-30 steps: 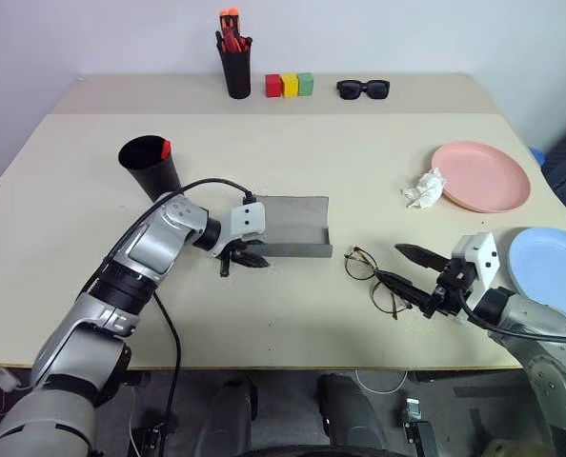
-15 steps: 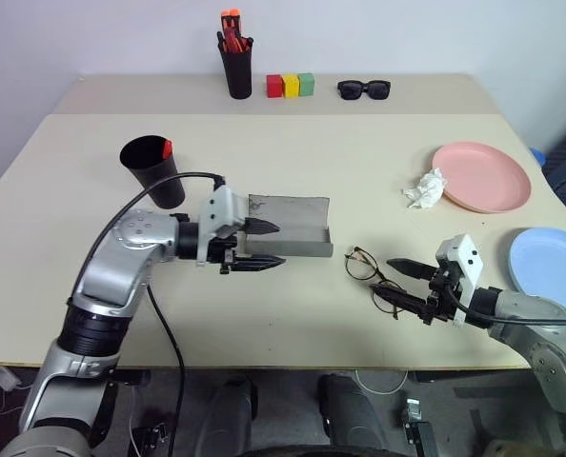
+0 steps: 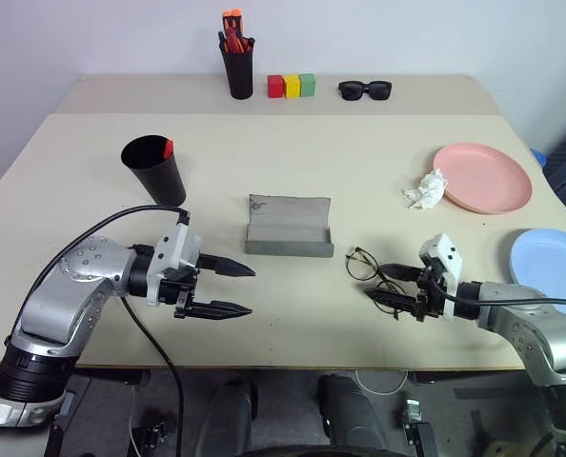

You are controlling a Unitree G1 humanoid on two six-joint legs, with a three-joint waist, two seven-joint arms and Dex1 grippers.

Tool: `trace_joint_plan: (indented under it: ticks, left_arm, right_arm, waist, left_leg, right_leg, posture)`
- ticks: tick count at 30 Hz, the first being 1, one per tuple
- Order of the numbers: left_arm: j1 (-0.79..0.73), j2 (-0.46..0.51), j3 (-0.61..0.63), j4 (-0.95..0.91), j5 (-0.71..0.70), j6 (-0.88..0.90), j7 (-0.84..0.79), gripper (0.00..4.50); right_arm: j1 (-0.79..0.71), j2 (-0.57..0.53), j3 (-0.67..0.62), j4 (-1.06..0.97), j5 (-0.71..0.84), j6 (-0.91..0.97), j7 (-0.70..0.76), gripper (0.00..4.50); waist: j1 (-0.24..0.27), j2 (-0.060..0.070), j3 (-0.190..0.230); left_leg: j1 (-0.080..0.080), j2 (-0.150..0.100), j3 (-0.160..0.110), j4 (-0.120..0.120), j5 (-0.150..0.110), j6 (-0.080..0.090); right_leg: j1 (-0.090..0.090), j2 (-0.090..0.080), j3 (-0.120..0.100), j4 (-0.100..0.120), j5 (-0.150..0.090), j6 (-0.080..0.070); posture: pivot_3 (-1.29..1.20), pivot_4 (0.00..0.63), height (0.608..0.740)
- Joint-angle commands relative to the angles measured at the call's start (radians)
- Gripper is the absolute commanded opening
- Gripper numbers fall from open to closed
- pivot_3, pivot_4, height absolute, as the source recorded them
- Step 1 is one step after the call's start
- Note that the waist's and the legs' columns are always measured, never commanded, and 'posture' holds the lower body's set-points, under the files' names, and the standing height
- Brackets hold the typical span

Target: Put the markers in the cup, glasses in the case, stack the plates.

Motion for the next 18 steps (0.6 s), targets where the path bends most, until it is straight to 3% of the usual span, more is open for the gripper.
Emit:
trace_joint_plan:
  ticks: [1, 4, 12, 18]
  left_arm:
    - [-0.003, 0.009, 0.013, -0.029, -0.008, -0.021, 0.019, 2.96]
    - [-0.01, 0.009, 0.005, -0.029, -0.007, -0.022, 0.031, 2.96]
    - [-0.038, -0.02, -0.006, -0.033, -0.022, 0.008, 0.103, 2.96]
    - [0.012, -0.025, 0.022, -0.057, -0.043, 0.024, 0.153, 2.96]
  right_arm:
    - [-0.01, -0.006, -0.001, 0.003, -0.005, -0.02, 0.025, 1.62]
    - [-0.01, -0.008, 0.001, 0.011, -0.013, -0.026, 0.033, 0.08]
    - [0.0, -0.021, -0.104, -0.005, -0.052, -0.167, -0.005, 0.03]
    - [-0.192, 0.02, -0.117, -0.002, -0.035, -0.259, 0.001, 0.03]
  waist:
    - [0.0, 0.0, 0.0]
    - [-0.001, -0.001, -0.001]
    - [0.001, -0.001, -0.001]
    - [-0.019, -0.001, -0.001]
  left_leg:
    - [0.0, 0.0, 0.0, 0.0, 0.0, 0.0]
    - [0.0, 0.0, 0.0, 0.0, 0.0, 0.0]
    - [0.001, 0.0, 0.0, 0.001, 0.0, 0.0]
    - [0.002, 0.0, 0.0, 0.0, 0.0, 0.0]
  right_leg:
    - [0.0, 0.0, 0.0, 0.0, 0.0, 0.0]
    - [0.0, 0.0, 0.0, 0.0, 0.0, 0.001]
    - [0.002, 0.0, 0.0, 0.0, 0.0, 0.0]
    - [0.001, 0.0, 0.0, 0.0, 0.001, 0.002]
  posture:
    - [0.0, 0.15, 0.74]
    - [0.0, 0.15, 0.74]
    - [0.0, 0.15, 0.74]
    - [0.0, 0.15, 0.74]
